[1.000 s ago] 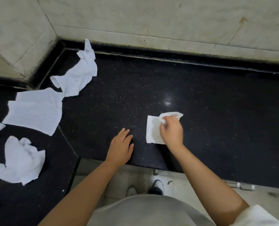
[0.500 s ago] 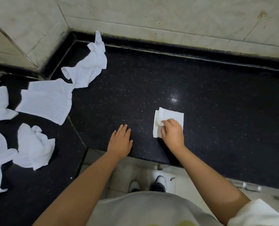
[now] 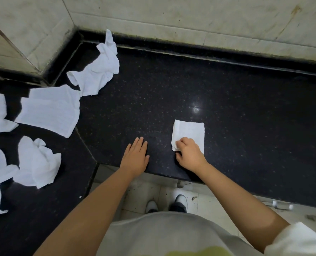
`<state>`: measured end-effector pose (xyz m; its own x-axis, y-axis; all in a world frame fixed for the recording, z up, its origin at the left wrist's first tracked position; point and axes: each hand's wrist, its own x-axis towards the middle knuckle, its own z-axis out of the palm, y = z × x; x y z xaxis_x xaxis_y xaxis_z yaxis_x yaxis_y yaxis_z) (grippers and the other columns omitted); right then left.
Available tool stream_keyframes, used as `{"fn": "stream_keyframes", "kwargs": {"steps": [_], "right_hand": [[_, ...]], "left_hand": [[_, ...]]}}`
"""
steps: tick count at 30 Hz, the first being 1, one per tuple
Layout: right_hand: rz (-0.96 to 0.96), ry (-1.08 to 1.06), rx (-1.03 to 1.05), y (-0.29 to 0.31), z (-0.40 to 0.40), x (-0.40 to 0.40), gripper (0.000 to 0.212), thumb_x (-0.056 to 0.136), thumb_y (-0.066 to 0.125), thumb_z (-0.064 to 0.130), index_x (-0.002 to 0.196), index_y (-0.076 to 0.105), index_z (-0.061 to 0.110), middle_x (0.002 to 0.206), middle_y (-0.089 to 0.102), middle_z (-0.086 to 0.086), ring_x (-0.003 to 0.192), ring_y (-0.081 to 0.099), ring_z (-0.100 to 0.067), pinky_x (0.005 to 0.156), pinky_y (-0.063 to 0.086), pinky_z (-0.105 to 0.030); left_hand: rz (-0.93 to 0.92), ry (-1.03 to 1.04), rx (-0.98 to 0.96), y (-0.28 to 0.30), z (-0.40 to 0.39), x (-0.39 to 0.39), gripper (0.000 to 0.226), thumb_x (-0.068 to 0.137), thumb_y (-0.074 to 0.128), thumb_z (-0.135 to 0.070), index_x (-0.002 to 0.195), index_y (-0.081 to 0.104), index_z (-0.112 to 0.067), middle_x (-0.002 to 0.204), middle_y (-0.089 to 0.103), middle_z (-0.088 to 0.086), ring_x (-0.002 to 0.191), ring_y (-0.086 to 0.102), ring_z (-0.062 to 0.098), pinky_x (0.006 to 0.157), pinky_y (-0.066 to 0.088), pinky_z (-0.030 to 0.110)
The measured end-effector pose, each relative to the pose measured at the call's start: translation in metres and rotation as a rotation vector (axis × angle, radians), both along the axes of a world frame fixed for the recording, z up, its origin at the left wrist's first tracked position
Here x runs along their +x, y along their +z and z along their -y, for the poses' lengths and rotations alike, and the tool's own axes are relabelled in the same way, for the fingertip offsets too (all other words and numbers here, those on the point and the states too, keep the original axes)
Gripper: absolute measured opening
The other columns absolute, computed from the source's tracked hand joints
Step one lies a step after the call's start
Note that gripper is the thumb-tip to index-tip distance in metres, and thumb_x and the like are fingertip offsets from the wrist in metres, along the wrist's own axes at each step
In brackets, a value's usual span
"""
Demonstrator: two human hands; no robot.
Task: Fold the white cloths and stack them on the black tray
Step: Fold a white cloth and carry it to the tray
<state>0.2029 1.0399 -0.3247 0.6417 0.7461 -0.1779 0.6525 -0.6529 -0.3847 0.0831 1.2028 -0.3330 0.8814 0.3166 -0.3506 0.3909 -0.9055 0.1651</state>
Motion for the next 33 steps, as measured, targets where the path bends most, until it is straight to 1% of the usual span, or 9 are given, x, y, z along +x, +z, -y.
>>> {"fn": "stream_keyframes", "kwargs": {"steps": [5,9,12,16,18,21,23,25,33], "right_hand": [[0.122,-0.009,0.038,0.005,0.042,0.017,0.039,0.060,0.063,-0.011,0.098,0.066,-0.002,0.097,0.066,-0.020,0.088,0.062,-0.042,0.075,0.051,-0.047],[0.147,0.006,-0.081,0.002,0.059,0.019,0.042,0.048,0.072,-0.014,0.086,0.071,0.003,0.088,0.069,-0.015,0.079,0.065,-0.038,0.061,0.055,-0.045],[0.138,0.020,-0.074,-0.003,0.054,0.024,0.031,0.053,0.071,-0.013,0.081,0.070,0.002,0.083,0.068,-0.015,0.073,0.064,-0.036,0.055,0.057,-0.042],[0.095,0.016,-0.068,-0.003,0.054,0.029,0.019,0.071,0.056,-0.011,0.086,0.067,-0.006,0.086,0.066,-0.020,0.081,0.060,-0.039,0.063,0.056,-0.043],[0.063,-0.018,-0.050,0.004,0.057,0.030,0.024,0.079,0.049,-0.007,0.097,0.065,-0.006,0.098,0.065,-0.021,0.093,0.057,-0.039,0.078,0.052,-0.042],[-0.033,-0.124,-0.013,0.022,0.065,0.029,0.034,0.086,0.044,-0.001,0.117,0.058,0.000,0.120,0.060,-0.016,0.114,0.051,-0.031,0.099,0.041,-0.035],[-0.082,-0.196,0.047,0.036,0.084,0.029,0.037,0.087,0.045,0.001,0.122,0.056,0.003,0.125,0.059,-0.013,0.118,0.050,-0.027,0.103,0.038,-0.030],[-0.095,-0.263,0.107,0.053,0.117,0.030,0.036,0.085,0.047,0.000,0.119,0.059,0.003,0.122,0.061,-0.013,0.116,0.053,-0.027,0.100,0.039,-0.027],[0.088,-0.538,0.168,0.116,0.344,0.047,0.025,0.077,0.060,0.001,0.102,0.065,0.000,0.098,0.062,-0.018,0.093,0.059,-0.031,0.083,0.043,-0.032]], "left_hand": [[0.121,-0.021,0.001,0.002,0.007,0.011,0.055,0.095,0.047,-0.030,0.141,0.034,-0.005,0.152,0.026,0.013,0.143,0.022,0.029,0.115,0.024,0.044],[0.323,-0.287,-0.038,0.003,0.032,0.038,0.046,0.050,0.089,-0.023,0.088,0.071,-0.005,0.098,0.071,0.012,0.087,0.070,0.028,0.069,0.058,0.037],[0.294,-0.382,-0.046,0.007,0.051,0.059,0.046,0.044,0.090,-0.035,0.081,0.072,-0.015,0.089,0.071,0.000,0.080,0.070,0.017,0.065,0.056,0.025],[0.119,-0.438,-0.001,0.005,0.057,0.079,0.045,0.088,0.057,-0.038,0.121,0.055,-0.009,0.132,0.050,0.005,0.124,0.044,0.022,0.100,0.037,0.034],[0.087,-0.473,0.082,0.004,0.057,0.083,0.043,0.093,0.046,-0.039,0.124,0.050,-0.009,0.134,0.046,0.005,0.125,0.039,0.023,0.101,0.032,0.035],[0.069,-0.504,0.084,0.009,0.061,0.088,0.024,0.088,0.055,-0.028,0.103,0.060,-0.010,0.110,0.060,0.006,0.106,0.055,0.024,0.089,0.041,0.034],[0.159,-0.626,0.130,0.012,0.072,0.095,0.007,0.067,0.068,-0.017,0.071,0.062,-0.016,0.074,0.064,0.000,0.071,0.063,0.019,0.065,0.048,0.026],[0.267,-0.730,0.145,0.022,0.093,0.107,0.008,0.065,0.054,-0.017,0.057,0.056,-0.019,0.059,0.058,-0.004,0.054,0.057,0.016,0.051,0.045,0.022],[0.616,-1.072,0.022,0.093,0.302,0.190,0.028,0.082,0.039,-0.027,0.074,0.061,-0.012,0.067,0.058,0.002,0.061,0.050,0.020,0.047,0.045,0.026]]}}
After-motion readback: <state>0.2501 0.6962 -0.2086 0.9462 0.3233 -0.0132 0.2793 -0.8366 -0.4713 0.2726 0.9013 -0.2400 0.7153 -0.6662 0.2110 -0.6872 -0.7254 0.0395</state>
